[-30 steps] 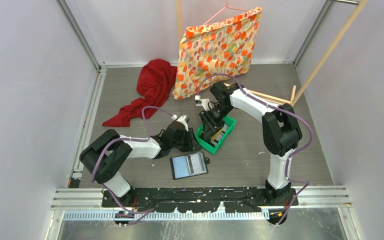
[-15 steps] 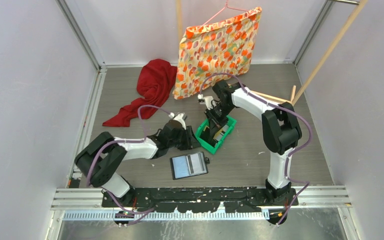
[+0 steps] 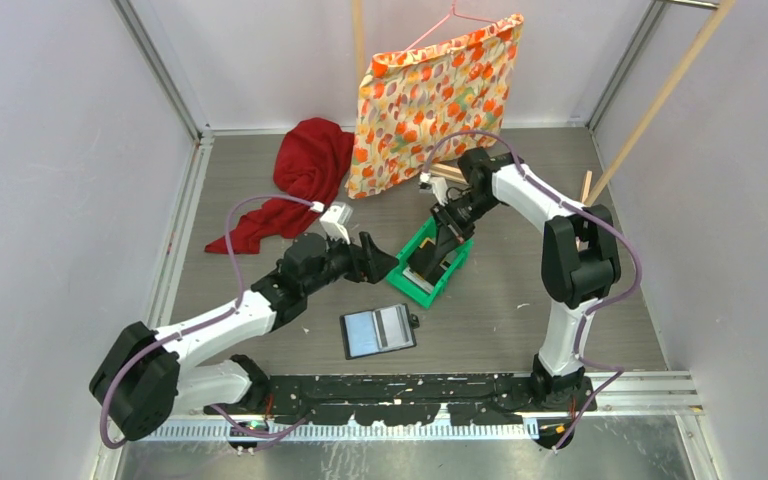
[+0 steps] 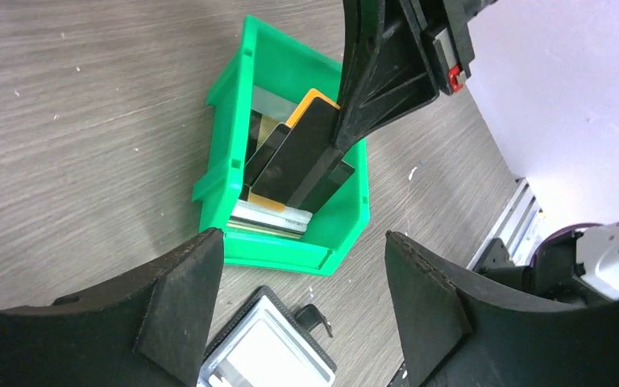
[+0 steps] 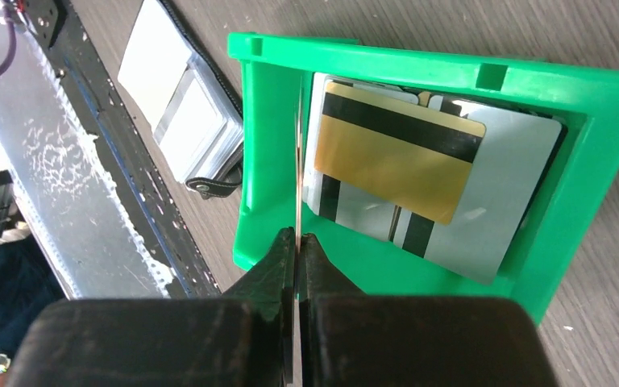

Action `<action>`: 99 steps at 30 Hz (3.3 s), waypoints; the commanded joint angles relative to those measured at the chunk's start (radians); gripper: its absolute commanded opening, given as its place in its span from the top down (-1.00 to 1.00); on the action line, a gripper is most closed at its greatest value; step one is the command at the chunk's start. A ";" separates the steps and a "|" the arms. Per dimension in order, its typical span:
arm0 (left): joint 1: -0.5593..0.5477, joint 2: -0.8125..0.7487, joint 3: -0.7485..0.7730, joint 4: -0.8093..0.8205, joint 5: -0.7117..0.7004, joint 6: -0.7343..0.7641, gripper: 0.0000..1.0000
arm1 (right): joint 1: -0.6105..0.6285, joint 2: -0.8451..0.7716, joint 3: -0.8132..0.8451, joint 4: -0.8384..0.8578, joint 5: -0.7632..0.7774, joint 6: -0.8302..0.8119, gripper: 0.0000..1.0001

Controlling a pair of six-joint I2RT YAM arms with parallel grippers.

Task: Put the credit cards into the card holder
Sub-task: Pick up the credit card from the storage box.

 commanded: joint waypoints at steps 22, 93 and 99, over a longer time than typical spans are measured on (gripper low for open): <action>0.171 0.253 0.184 0.126 0.592 0.589 -0.14 | -0.017 -0.050 0.081 -0.189 -0.211 -0.672 0.97; 0.204 0.390 0.246 0.052 0.727 0.764 0.99 | -0.033 -0.093 0.007 -0.170 -0.119 -0.828 0.97; 0.223 0.348 0.229 0.025 0.734 0.769 0.99 | -0.034 -0.089 0.000 -0.171 -0.092 -0.835 0.97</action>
